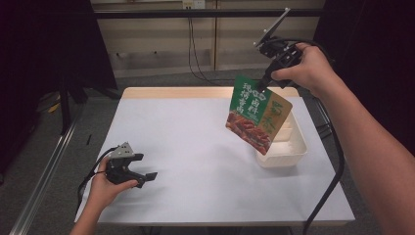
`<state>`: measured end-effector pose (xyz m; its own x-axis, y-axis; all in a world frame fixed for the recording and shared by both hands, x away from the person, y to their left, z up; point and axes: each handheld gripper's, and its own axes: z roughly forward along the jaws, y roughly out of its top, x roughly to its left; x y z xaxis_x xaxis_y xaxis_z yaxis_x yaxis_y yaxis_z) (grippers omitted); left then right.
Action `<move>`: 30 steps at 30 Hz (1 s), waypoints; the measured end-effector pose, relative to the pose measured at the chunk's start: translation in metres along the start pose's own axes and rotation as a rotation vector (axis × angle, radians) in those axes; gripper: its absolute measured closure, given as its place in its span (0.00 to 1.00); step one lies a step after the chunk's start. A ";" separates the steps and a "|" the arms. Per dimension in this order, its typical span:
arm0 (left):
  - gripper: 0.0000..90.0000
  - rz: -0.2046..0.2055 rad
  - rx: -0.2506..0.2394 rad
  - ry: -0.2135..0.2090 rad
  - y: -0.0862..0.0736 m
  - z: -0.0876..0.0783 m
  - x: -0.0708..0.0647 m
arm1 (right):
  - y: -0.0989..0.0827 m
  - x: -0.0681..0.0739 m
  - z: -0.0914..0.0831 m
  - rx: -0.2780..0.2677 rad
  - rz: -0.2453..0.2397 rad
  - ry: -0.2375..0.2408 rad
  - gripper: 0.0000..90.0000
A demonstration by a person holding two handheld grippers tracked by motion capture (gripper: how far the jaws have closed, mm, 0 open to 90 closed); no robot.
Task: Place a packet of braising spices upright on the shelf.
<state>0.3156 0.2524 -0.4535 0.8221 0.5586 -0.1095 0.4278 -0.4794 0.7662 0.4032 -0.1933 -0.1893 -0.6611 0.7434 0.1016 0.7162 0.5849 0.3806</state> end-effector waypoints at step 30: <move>0.08 0.009 0.003 0.007 0.001 0.000 -0.001 | -0.026 -0.020 -0.016 0.033 -0.013 -0.010 1.00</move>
<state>0.3155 0.2517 -0.4526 0.8231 0.5593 -0.0982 0.4218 -0.4863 0.7653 0.3943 -0.2287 -0.1871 -0.6684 0.7386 0.0879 0.7147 0.6050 0.3509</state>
